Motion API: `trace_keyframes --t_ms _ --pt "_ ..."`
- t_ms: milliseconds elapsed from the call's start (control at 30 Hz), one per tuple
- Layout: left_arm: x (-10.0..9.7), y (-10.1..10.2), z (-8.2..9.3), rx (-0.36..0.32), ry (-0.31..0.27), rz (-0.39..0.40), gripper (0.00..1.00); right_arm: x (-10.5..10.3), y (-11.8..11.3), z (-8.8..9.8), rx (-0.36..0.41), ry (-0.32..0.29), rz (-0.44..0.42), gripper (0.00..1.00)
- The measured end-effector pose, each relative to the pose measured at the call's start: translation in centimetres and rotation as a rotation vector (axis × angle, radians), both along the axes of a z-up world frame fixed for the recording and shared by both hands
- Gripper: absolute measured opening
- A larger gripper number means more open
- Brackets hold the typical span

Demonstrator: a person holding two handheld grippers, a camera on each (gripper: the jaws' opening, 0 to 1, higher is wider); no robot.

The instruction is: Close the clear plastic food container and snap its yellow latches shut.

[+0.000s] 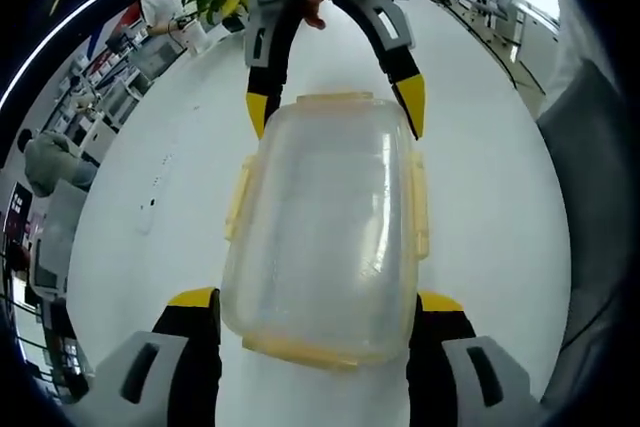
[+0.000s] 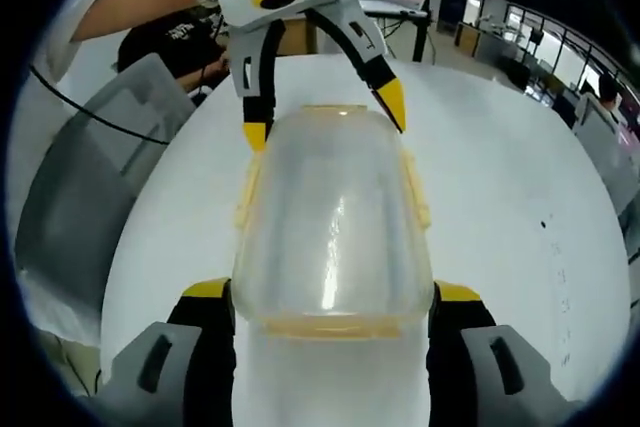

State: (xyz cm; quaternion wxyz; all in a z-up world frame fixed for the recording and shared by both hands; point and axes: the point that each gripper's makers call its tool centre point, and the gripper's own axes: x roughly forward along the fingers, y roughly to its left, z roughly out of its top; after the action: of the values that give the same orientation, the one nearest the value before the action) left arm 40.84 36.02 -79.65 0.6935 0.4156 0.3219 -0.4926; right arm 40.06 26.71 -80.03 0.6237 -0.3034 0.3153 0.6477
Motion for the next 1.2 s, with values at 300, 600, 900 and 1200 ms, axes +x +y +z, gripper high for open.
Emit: trace_keyframes --t_ms 300,600,900,1200 --pt "2.0 0.0 0.0 0.002 -0.003 -0.013 0.74 1.6 0.1 -0.2 -0.013 -0.004 -0.014 0.77" --pt "2.2 0.1 0.0 0.014 -0.008 -0.009 0.74 2.0 0.0 -0.3 -0.044 -0.027 -0.006 0.78" --pt "2.6 0.5 2.1 -0.014 -0.043 0.052 0.77 2.7 -0.6 1.2 -0.029 -0.047 -0.105 0.79" --pt "0.9 2.5 4.5 0.000 -0.102 0.090 0.77 1.3 -1.5 3.2 -0.014 -0.076 -0.132 0.79"
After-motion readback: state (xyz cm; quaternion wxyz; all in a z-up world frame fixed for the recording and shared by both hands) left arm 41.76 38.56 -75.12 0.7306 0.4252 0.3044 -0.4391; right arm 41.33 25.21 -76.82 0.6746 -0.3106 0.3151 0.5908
